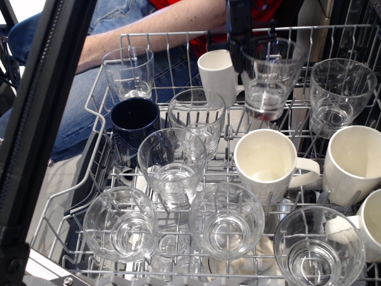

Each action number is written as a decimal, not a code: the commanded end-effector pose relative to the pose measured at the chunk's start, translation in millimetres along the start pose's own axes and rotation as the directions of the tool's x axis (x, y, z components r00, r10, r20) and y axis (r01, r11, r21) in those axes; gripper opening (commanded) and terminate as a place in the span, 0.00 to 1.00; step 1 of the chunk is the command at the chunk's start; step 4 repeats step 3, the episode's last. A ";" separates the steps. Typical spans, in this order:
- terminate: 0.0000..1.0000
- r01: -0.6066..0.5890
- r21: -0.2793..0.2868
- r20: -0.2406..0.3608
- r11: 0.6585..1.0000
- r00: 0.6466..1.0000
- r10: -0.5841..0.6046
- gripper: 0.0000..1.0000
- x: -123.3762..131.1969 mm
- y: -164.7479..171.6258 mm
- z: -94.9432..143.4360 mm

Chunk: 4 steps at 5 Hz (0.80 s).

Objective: Pick up glass cup

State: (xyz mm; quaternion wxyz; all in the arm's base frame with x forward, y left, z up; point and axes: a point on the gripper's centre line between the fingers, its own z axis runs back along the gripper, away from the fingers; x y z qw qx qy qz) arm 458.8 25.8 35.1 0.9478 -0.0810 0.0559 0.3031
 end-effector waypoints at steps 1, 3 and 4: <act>0.00 0.087 -0.077 0.132 0.993 0.988 -0.076 0.00 -24.3 -18.6 119.3; 1.00 0.129 0.006 0.149 0.992 0.980 -0.129 0.00 -23.4 -4.0 146.4; 1.00 0.129 0.006 0.149 0.992 0.980 -0.129 0.00 -23.4 -4.0 146.4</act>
